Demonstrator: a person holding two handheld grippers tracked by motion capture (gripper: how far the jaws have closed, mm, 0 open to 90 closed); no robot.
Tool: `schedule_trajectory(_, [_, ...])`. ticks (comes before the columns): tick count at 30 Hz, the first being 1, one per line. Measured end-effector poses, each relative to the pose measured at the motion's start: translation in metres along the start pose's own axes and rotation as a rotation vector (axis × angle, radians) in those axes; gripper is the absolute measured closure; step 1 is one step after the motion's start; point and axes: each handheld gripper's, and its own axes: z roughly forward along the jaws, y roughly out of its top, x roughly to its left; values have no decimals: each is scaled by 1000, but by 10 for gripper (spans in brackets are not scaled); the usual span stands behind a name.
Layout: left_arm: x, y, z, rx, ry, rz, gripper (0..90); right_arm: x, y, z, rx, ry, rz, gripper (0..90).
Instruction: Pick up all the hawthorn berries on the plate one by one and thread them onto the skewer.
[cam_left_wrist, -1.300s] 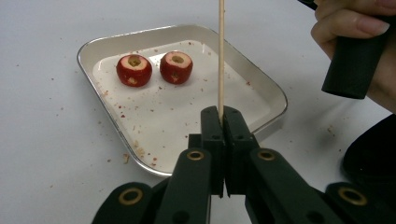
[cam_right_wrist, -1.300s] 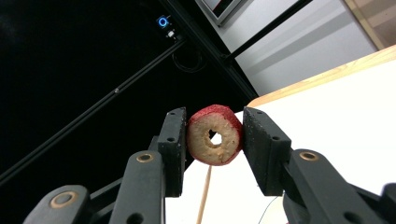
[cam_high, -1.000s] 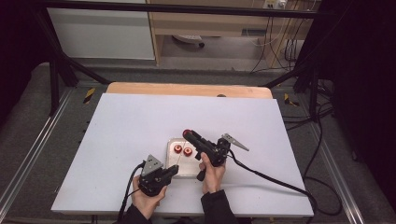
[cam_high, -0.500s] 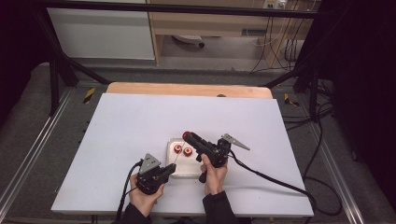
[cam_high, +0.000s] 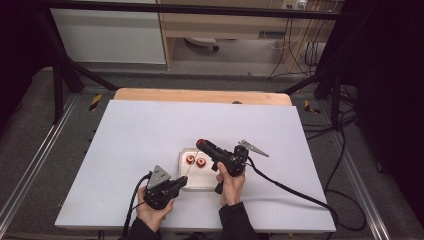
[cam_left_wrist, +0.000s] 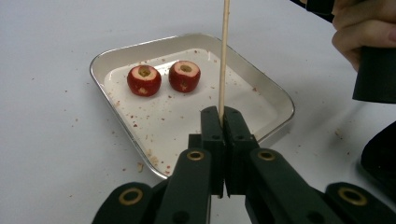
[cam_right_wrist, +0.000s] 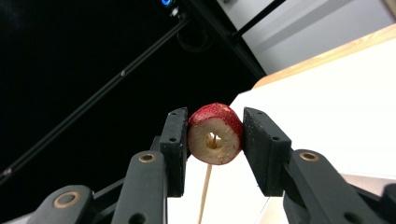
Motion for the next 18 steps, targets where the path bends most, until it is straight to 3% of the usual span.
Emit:
schedule_trajectory(8, [-1,6,4,-14,7,-16,885,-2,-21,2,73,23,14,620])
schedule_trajectory(18, [-2,17,16,-9,1,-5,885,0,-35,0,129,8,-25,619])
